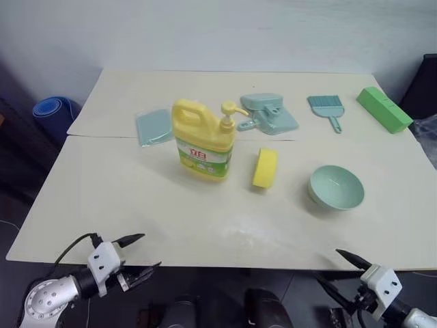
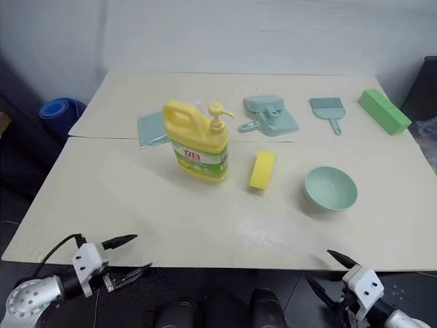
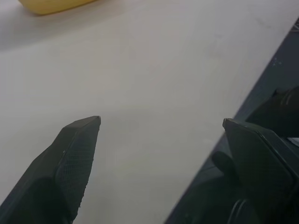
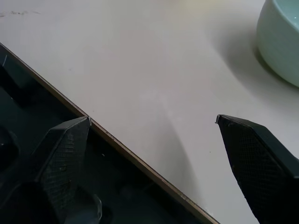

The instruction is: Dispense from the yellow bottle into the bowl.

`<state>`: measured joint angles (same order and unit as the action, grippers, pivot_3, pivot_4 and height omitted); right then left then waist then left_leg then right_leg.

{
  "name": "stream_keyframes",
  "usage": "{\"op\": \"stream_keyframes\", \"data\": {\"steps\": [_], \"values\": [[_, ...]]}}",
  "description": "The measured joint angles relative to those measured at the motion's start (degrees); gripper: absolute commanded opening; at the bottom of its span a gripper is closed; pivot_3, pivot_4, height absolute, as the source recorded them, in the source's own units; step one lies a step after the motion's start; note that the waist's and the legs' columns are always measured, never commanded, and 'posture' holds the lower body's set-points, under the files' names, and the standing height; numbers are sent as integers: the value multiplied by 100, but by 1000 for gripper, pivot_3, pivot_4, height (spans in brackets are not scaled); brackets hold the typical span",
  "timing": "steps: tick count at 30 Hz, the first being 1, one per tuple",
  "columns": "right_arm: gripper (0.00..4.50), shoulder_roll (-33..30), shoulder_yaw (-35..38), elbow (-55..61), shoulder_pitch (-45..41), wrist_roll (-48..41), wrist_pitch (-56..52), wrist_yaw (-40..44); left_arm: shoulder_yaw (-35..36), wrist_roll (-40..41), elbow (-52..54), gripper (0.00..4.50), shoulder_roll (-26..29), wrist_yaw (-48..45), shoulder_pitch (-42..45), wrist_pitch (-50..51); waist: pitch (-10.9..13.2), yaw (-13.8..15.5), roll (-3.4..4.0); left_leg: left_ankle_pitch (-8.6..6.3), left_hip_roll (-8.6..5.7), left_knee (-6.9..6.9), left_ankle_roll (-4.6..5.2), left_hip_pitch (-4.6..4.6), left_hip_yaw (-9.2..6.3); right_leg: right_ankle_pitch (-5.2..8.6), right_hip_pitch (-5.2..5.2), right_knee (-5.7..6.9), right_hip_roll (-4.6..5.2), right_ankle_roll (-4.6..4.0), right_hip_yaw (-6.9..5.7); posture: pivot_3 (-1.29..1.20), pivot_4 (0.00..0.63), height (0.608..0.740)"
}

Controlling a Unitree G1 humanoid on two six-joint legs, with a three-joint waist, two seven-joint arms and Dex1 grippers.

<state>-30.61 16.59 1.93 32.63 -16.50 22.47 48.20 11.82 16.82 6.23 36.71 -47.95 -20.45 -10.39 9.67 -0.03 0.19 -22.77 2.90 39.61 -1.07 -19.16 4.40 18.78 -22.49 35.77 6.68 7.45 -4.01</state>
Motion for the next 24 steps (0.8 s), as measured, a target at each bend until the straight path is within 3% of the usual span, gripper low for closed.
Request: {"op": "stream_keyframes", "data": {"steps": [7, 13, 17, 24], "values": [[4500, 38, 246, 345, -584, -406, -488, -460, -190, 987, 557, 4441, -129, -377, 510, 1023, -1, -8, -2, 0, 4, 8, -1, 0, 1, -3, -1, 19, 1, 4, 4, 0, 150, 740], [4500, -122, 118, 485, -2107, -295, -1841, -1209, -511, 1332, 1185, 4441, -223, -422, 1350, 1560, -8, -7, 10, 0, 0, 16, -2, -2, -2, -4, -3, 26, -1, 7, 7, 0, 150, 740], [4500, -209, -518, 536, -3180, -172, -3106, -1452, -638, 1330, 1321, 4441, -349, -329, 1648, 1713, -7, -23, 10, 0, 3, 19, -2, -7, -1, -5, -7, 32, -6, 8, 3, 0, 150, 740], [4500, 1343, -1579, 355, -5648, 147, -5459, -3096, -733, 1329, 1399, 4441, -429, -267, 1814, 1905, -4, -114, 18, 3, 1, 23, -7, -28, -18, -5, -33, 69, -4, 8, -3, 0, 150, 740]]}}
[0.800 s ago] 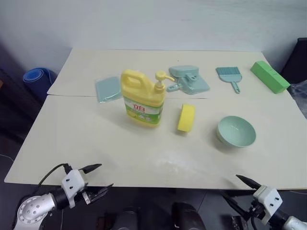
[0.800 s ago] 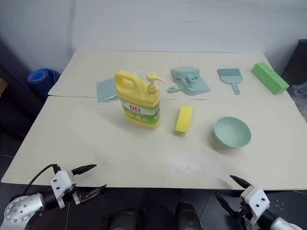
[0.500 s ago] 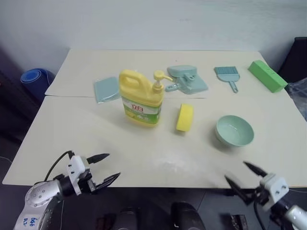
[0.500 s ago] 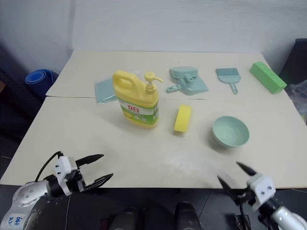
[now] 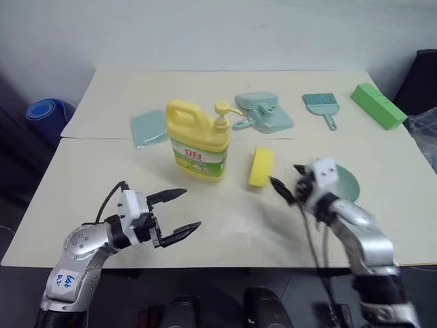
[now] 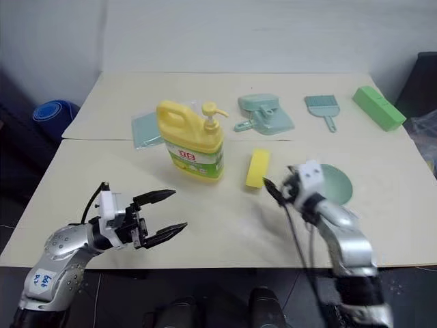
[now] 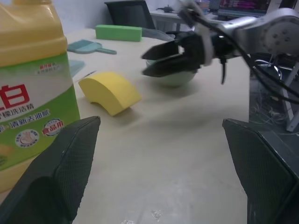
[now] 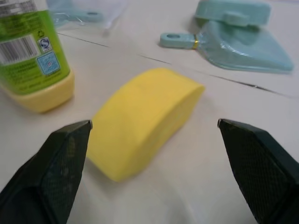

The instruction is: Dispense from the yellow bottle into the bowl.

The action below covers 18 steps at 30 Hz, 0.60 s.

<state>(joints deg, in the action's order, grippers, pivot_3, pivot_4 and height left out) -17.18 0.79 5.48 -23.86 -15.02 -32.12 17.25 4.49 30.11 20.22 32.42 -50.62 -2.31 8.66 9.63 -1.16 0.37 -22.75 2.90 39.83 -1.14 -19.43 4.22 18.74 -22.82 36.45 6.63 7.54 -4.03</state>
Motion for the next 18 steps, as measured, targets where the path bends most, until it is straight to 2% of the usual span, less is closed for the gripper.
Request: {"op": "stream_keyframes", "data": {"steps": [3, 7, 10, 14, 18], "values": [[4500, 278, -100, -152, -546, 270, -607, -617, 33, -10, 9, 4441, -16, 66, -71, -3, 0, 36, 1, -1, -8, 13, 1, -28, -43, 0, -2, 3, 6, -1, -29, 0, 150, 740], [4500, 734, -172, -1136, -1305, 747, -1318, -1477, 64, -141, 53, 4441, -82, 179, -253, -95, 0, -64, 0, -1, -12, 17, 1, -40, -45, -1, -4, -2, 8, -1, -36, 0, 150, 740], [4500, 993, -150, -1420, -1571, 837, -1422, -1794, 30, -177, 174, 4441, -142, 243, -245, -127, 0, -71, 1, 3, -7, 16, -7, -40, -52, -1, -5, 1, 4, -1, -43, 0, 150, 740], [4500, 1221, -19, -1697, -1656, 770, -1571, -1781, 15, -220, 182, 4441, -212, 305, -239, -126, -1, -70, 0, 3, -8, 16, -7, -41, -51, -1, -4, 1, 5, -1, -42, 0, 150, 740], [3645, 1474, 273, -1593, -1656, 629, -1872, -1814, 10, -242, 182, 4500, -214, 308, -232, -128, -3, -111, 1, 3, -6, 14, -7, -39, -50, -1, -4, 2, 4, -1, -42, 0, 150, 740]]}}
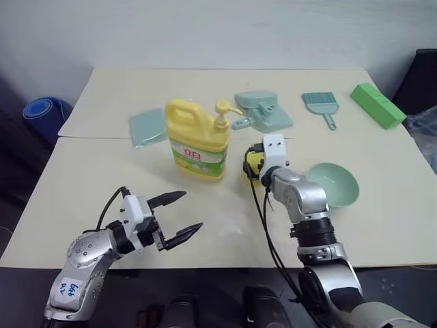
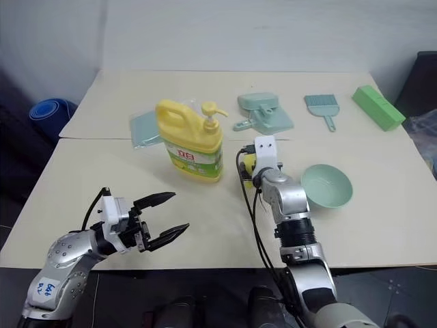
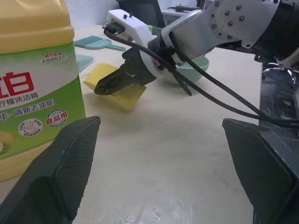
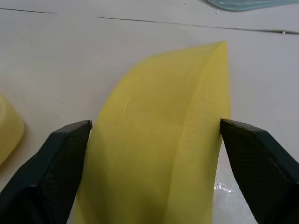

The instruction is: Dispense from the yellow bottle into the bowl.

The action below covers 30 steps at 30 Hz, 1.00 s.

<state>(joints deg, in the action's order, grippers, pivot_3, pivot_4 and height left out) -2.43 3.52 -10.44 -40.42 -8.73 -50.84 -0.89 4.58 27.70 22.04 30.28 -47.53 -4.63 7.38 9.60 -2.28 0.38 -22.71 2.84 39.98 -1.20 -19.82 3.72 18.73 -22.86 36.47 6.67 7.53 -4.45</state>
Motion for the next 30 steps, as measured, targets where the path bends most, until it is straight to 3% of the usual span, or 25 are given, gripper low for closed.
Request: {"op": "stream_keyframes", "data": {"steps": [5, 11, 13, 18, 20, 22, 25, 30], "values": [[2812, 37, 169, 233, 98, -44, -166, -3, 0, -11, -1, 4500, 1, -1, 2, -14, 0, -7, 0, 0, 0, -1, 0, 0, -1, 0, 0, 0, 0, 0, 0, 0, 150, 740], [2701, 52, 678, 590, 163, -514, -477, 216, -7, -81, -20, 4500, -4, -5, 126, -53, 2, 1, 3, 0, 0, -1, 0, -9, -1, 0, -4, -4, 0, 0, 0, 0, 150, 740], [2701, -389, 757, 1076, 170, -890, -725, 667, -14, -88, -22, 4500, -14, -5, 204, -53, 6, 35, 10, 0, -4, 7, 0, -43, -3, -1, -40, -1, 3, 1, 1, 0, 150, 740], [2701, -2533, 1646, 1412, -252, -1293, -893, 1503, 28, 30, -30, 4500, -21, -38, 226, -24, 9, 79, 13, -1, -13, 2, 4, -58, -1, -3, -53, -8, 8, 6, -1, 0, 150, 740], [2701, -3244, 1701, 877, -409, -1206, -466, 1835, 11, 60, -40, 4500, -35, -79, 328, 10, 9, 58, 12, -1, -10, 0, 4, -52, 7, -3, -53, -10, 4, 6, 2, 0, 150, 740], [2701, -3980, 1412, -488, -523, -794, 473, 2348, -30, 90, -50, 4500, -82, -98, 501, 8, 8, 44, 6, 3, -7, -3, 7, -42, 25, -4, -44, -27, 1, 7, 10, 0, 150, 740], [2701, -4412, 958, -2638, -644, -132, 1726, 2776, -99, 91, -137, 4500, -103, -165, 558, 8, 8, 6, 5, 7, -4, -8, 13, -38, 44, -7, -42, -40, 1, 14, 16, 0, 150, 740], [4389, -4436, 614, -5032, -1151, 345, 3387, 2922, -126, 87, -286, 4500, -124, -202, 685, 6, 20, -103, 29, 10, -3, -7, 13, -49, 50, -9, -58, -35, 4, 17, 17, 0, 150, 740]]}}
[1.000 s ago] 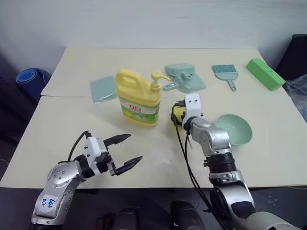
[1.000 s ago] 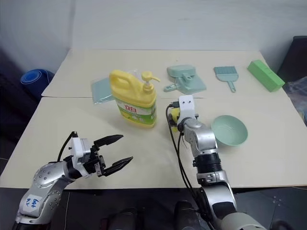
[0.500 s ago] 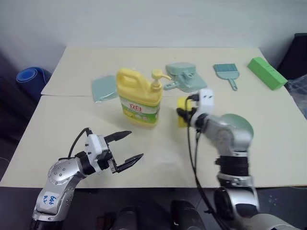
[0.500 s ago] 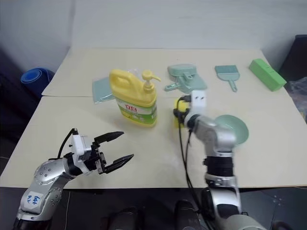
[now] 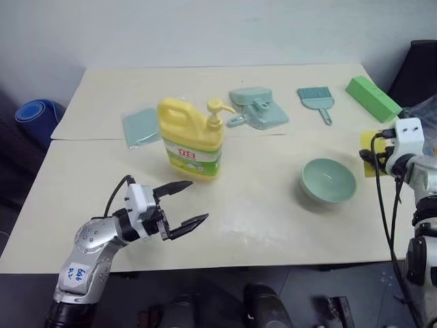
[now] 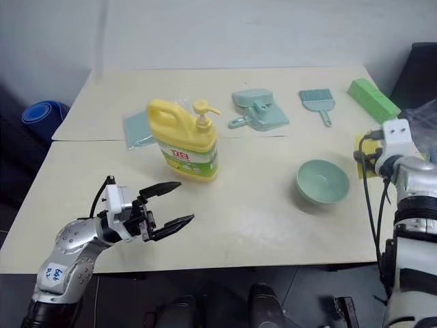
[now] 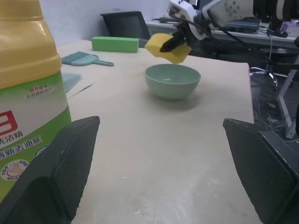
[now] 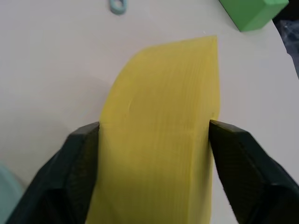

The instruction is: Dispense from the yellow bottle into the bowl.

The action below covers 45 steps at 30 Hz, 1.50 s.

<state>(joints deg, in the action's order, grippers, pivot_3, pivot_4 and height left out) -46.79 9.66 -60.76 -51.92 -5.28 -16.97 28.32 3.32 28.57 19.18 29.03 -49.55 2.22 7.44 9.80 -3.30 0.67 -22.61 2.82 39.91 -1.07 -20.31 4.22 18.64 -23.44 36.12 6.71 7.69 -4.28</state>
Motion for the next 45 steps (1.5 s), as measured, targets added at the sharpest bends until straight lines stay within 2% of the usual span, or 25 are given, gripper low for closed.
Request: {"op": "stream_keyframes", "data": {"steps": [4, 8, 11, 15, 19, 25, 28, 32, 35, 36, 39, 40, 45], "values": [[4452, -353, -8, -379, -227, 84, 751, 338, 0, 0, -3, 4500, -12, -9, 45, 0, 0, 8, 1, 0, 2, 2, 0, -2, -4, -1, 2, -1, 0, 1, -2, 0, 150, 740], [4452, -649, -10, -19, 22, 110, 1234, 878, -17, -1, -18, 4500, -13, -39, 20, 4, 1, 42, -1, 0, 1, 9, 0, -5, -12, -4, 8, -6, 1, 7, -5, 0, 150, 740], [4452, -652, 114, 1238, 970, -336, 961, 1739, -69, -6, -60, 4500, -15, -77, 23, 6, 0, 102, -1, 0, 3, 13, 0, -5, -18, -5, 10, -3, 0, 8, -8, 0, 150, 740], [4452, -407, 238, 4087, 2986, -1033, 230, 2310, -114, -13, -189, 4500, -16, -115, 77, 4, 0, 206, -1, 0, 5, 18, -1, -5, -30, -5, 10, 7, -1, 8, -16, 0, 150, 740], [4452, 299, 194, 5715, 4052, -1199, -270, 1780, -127, -15, -219, 4500, 10, -188, 119, 4, -2, 283, -7, 0, -1, 26, -2, -4, -25, -7, 16, -2, 1, 13, -12, 0, 150, 740], [4452, 919, 72, 6019, 4226, -1031, -455, 1049, -130, -14, -219, 4500, 46, -257, 151, 23, -3, 323, -7, 0, -4, 26, -2, -3, -19, -8, 16, -6, -2, 14, -6, 0, 150, 740], [3887, 1174, -68, 5734, 4064, -901, -487, 786, -126, -13, -218, 4500, 85, -257, 165, 67, -3, 311, -7, 0, -4, 25, -2, -2, -19, -8, 16, -6, -2, 14, -7, 0, 150, 740], [2545, 1217, -77, 5393, 3889, -754, -544, 604, -107, -13, -211, 4500, 107, -242, 162, 91, -3, 320, -7, 0, -4, 24, -2, -2, -20, -8, 17, -5, -2, 14, -8, 0, 150, 740], [1370, 1250, -91, 5381, 3889, -708, -553, 557, -92, -12, -172, 4500, 114, -179, 163, 123, -3, 306, -7, 0, -3, 23, -2, -2, -21, -8, 16, -5, -2, 14, -8, 0, 150, 740], [1203, 1265, -94, 5392, 3889, -696, -561, 542, -80, -11, -165, 4500, 116, -166, 163, 126, -3, 305, -7, 0, -3, 23, -2, -2, -20, -8, 16, -5, -2, 14, -8, 0, 150, 740], [204, 1295, -211, 5639, 3886, -641, -632, 488, 111, 24, -159, 4500, 122, -60, 174, 143, -3, 305, -7, 0, -2, 23, -2, -2, -21, -8, 16, -4, -3, 14, -8, 0, 150, 740], [15, 1284, -220, 5812, 3840, -610, -672, 478, 173, 41, -159, 4500, 133, -29, 185, 160, -4, 305, -9, 0, -2, 23, -2, -1, -22, -8, 16, -2, -2, 14, -8, 0, 150, 740], [15, 1144, -483, 6132, 3787, -612, -931, 743, 366, 154, -160, 4500, 141, 35, 343, 308, -7, 324, -14, 1, -3, 24, -2, -2, -24, -8, 16, -3, -2, 14, -10, 0, 150, 740]]}}
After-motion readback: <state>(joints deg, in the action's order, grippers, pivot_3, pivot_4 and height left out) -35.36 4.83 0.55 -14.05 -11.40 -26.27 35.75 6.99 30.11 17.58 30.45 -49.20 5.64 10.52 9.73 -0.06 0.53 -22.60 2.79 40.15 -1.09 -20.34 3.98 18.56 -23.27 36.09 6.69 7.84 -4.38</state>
